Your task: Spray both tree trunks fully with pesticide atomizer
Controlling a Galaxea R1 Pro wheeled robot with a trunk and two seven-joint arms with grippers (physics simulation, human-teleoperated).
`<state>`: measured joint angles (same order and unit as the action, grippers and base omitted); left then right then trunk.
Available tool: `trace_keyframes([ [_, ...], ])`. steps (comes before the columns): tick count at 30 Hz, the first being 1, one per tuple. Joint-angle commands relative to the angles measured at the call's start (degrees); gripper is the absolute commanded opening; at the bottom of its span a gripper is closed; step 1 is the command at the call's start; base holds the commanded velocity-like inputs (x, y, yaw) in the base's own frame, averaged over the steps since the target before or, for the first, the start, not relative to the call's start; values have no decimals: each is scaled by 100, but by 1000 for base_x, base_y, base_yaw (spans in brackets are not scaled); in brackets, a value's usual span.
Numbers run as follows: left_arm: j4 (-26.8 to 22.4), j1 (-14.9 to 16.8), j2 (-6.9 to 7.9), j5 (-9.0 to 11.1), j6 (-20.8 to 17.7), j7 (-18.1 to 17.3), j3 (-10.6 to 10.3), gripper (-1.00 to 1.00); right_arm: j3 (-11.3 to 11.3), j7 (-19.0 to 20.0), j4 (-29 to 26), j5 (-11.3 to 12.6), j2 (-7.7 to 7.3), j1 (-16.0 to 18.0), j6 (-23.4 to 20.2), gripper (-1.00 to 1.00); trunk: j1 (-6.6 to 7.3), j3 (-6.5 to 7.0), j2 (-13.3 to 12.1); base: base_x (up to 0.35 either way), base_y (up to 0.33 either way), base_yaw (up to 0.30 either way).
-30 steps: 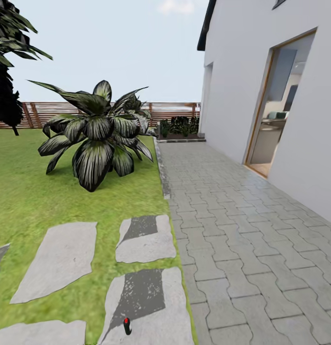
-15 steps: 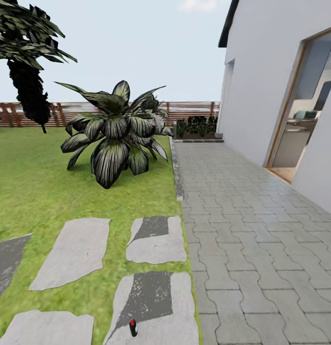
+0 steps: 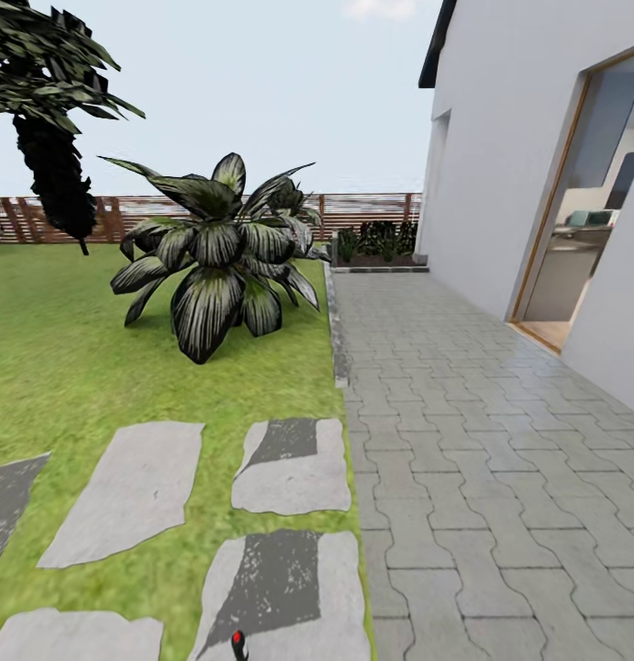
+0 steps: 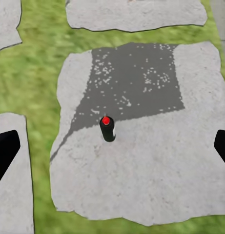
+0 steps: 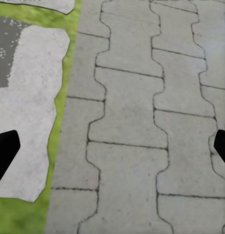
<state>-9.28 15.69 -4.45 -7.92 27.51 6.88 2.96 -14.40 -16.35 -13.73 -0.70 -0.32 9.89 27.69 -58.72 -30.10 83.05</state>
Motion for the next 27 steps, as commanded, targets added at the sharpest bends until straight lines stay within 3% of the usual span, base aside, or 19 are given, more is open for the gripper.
trace_keyframes([
  [1, 5, 4, -3, -60, 18, 32, 29, 100, -46, -53, 2, -8, -3, 4, 0, 100, -1, -6, 3, 171, -12, 1],
  [17, 5, 4, -3, -60, 18, 32, 38, 100, -47, -53, 2, -8, -6, 4, 0, 100, -1, -6, 3, 148, -2, 0],
  [25, 5, 4, -3, -60, 26, 32, 68, 100, -38, -77, 1, -18, -16, 4, 0, 100, -1, -6, 3, 20, 0, 0],
  [27, 5, 4, -3, -60, 25, 36, 77, 100, -23, -109, 0, -19, -82, 4, 0, 100, -1, -6, 3, 2, 0, 0],
])
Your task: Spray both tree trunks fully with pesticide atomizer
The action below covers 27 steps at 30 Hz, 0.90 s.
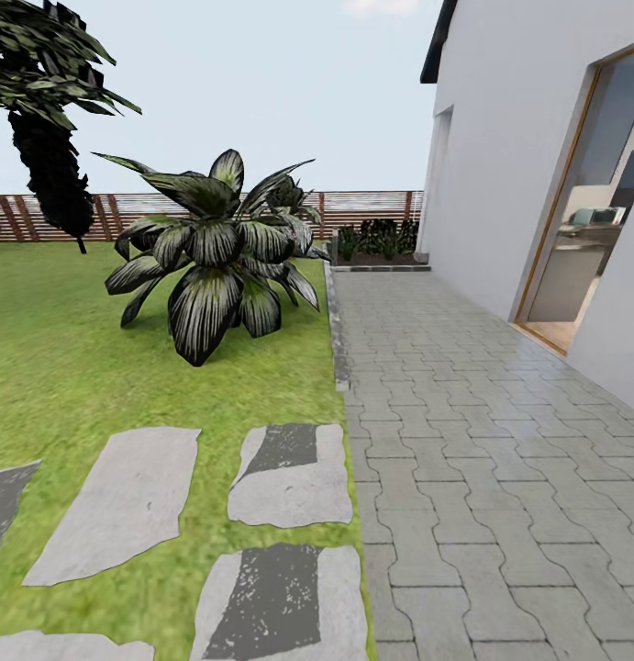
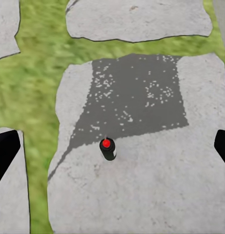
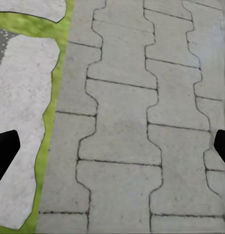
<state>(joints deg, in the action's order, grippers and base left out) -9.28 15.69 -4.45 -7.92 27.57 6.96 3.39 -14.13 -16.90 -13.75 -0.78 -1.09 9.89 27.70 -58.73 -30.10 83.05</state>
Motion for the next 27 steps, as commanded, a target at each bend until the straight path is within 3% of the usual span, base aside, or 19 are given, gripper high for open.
trace_keyframes([
  [1, 5, 4, -3, -60, 15, 34, 27, 100, -39, -143, -1, -6, -259, 4, -2, 100, 0, -6, 3, 0, 0, 0],
  [3, 5, 4, -3, -60, 13, 37, 18, 100, -1, -356, -3, 1, -632, 4, -2, 100, 0, -6, 3, 0, 0, 0],
  [4, -6, 4, -3, -60, 12, 37, 11, 100, 99, -540, -3, 21, -983, 4, -2, 100, 0, -6, 3, 0, 0, 0],
  [5, -161, 4, -3, -60, 12, 35, 6, 100, 503, -748, 1, 110, -1589, 4, -3, 100, 0, -6, 3, 0, 0, 0],
  [7, -632, 4, -3, -60, 10, 34, 3, 100, 1498, -873, 31, 290, -2480, 4, -7, 100, 0, -6, 3, 0, 0, 0],
  [8, -792, 4, -3, -60, 8, 36, 1, 100, 1775, -889, 66, 321, -2695, 4, -8, 100, 0, -6, 3, 0, 0, 0],
  [9, -1148, 4, -5, -60, 1, 37, -3, 100, 2288, -910, 177, 367, -3111, 4, -9, 100, 0, -6, 3, 0, 0, 0],
  [13, -1884, 4, -54, -60, -14, 36, -9, 100, 2939, -937, 433, 414, -3812, 4, -10, 100, 0, -6, 3, 0, 0, 0],
  [15, -2404, 4, -166, -60, -20, 34, -16, 100, 3216, -969, 577, 433, -4289, 4, -10, 100, 0, -6, 3, 0, 0, 0],
  [17, -2648, 4, -229, -60, -19, 34, -20, 100, 3306, -981, 662, 438, -4477, 4, -8, 100, 0, -6, 3, 0, 0, 0],
  [19, -2826, 4, -265, -62, -21, 34, -21, 100, 3350, -986, 740, 433, -4560, 4, -5, 100, 0, -6, 3, 0, 0, 0],
  [24, -3016, 12, -305, -61, -11, 33, -23, 100, 3396, -991, 963, 421, -4650, 4, -2, 100, 0, -6, 3, 0, 0, 0],
  [27, -3149, 13, -311, -60, -7, 33, -23, 100, 3393, -1413, 982, 421, -4767, 4, 7, 100, 0, -6, 3, 0, 0, 0],
])
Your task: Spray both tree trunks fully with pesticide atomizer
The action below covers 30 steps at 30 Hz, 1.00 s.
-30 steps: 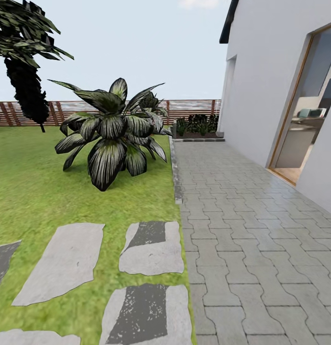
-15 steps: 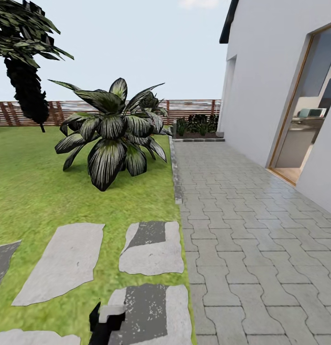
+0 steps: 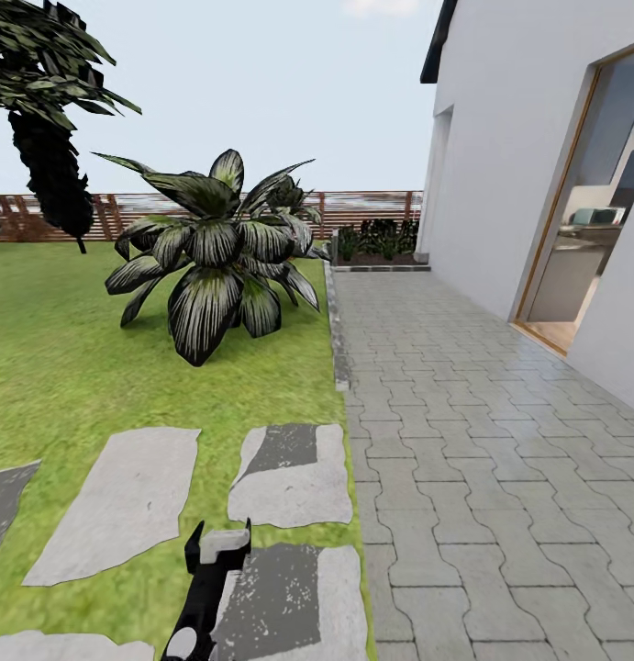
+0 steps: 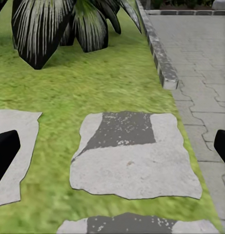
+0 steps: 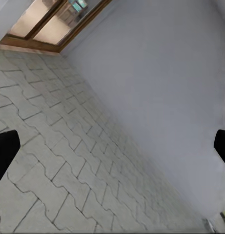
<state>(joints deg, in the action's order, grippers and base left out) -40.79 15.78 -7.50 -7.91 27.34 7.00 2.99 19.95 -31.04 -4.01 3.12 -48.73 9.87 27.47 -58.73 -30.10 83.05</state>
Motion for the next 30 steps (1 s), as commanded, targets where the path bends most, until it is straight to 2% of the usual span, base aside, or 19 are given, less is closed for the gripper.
trace_keyframes([
  [1, -5, 4, -6, -63, 16, 31, 18, 100, -16, -35, 7, 30, -39, 6, 30, 100, 0, -6, 3, 0, 0, 0],
  [3, -15, 6, -4, -66, 17, 32, 18, 100, -16, -88, 6, 30, -137, 6, 31, 100, 0, -6, 3, 0, 0, 0],
  [4, -22, 13, -1, -67, 17, 35, 18, 100, -17, -122, 9, 30, -263, 6, 29, 100, 0, -6, 3, 0, 0, 0],
  [6, -26, 22, 0, -68, 17, 36, 18, 100, -17, -144, 16, 30, -376, 6, 26, 100, 0, -6, 3, 0, 0, 0],
  [11, -12, 78, -4, -70, 11, 38, 20, 100, -18, -173, 34, 30, -571, 6, 23, 100, 0, -6, 3, 0, 0, 0],
  [17, 15, 220, 1, -71, 7, 38, 25, 100, -17, -181, 39, 30, -680, 6, 21, 100, 0, -6, 3, 0, 0, 0],
  [27, 25, 376, 24, -71, 7, 38, 32, 100, -17, -188, 43, 30, -760, 6, 15, 100, 0, -6, 3, 0, 0, 0],
  [30, 26, 388, 63, -71, 4, 38, 38, 100, -17, -188, 46, 30, -802, 6, 14, 100, -66, -60, 123, 0, 0, 0],
])
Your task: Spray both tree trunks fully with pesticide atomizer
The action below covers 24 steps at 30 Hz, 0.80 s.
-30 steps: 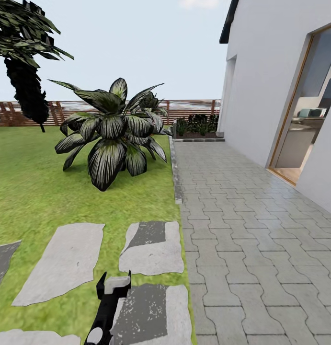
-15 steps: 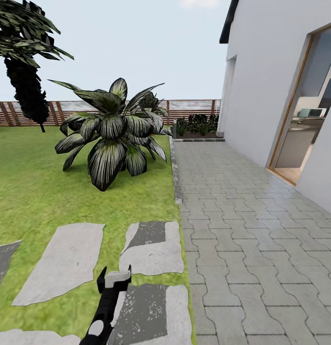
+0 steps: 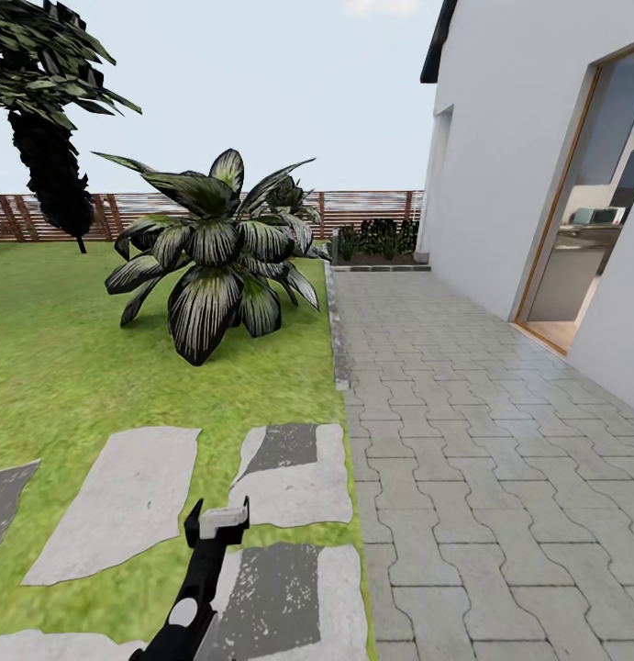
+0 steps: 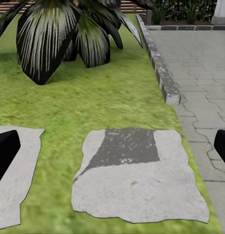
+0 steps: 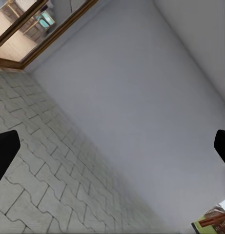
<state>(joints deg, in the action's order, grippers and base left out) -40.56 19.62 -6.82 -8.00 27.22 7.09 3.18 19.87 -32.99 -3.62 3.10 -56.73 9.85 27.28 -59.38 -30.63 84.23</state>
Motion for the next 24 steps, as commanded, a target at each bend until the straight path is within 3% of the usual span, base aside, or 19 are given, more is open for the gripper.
trace_keyframes([
  [1, 9, 8, 11, -63, 14, 29, 20, 100, -9, 5, 9, 33, -20, 8, 32, 100, -22, -24, 45, 0, 0, 0],
  [6, 46, 21, 37, -62, 11, 35, 31, 100, -9, 9, 11, 33, -68, 8, 32, 100, -132, -114, 245, 0, 0, 0],
  [12, 74, 25, 46, -68, 11, 71, 222, 100, -4, 11, 11, 33, -190, 8, 32, 100, -264, -222, 486, 0, 0, 0],
  [24, 257, 98, 128, -62, 11, 73, 235, 100, -9, 12, 147, 36, -259, 8, 32, 100, -528, -437, 967, 0, 0, 0],
])
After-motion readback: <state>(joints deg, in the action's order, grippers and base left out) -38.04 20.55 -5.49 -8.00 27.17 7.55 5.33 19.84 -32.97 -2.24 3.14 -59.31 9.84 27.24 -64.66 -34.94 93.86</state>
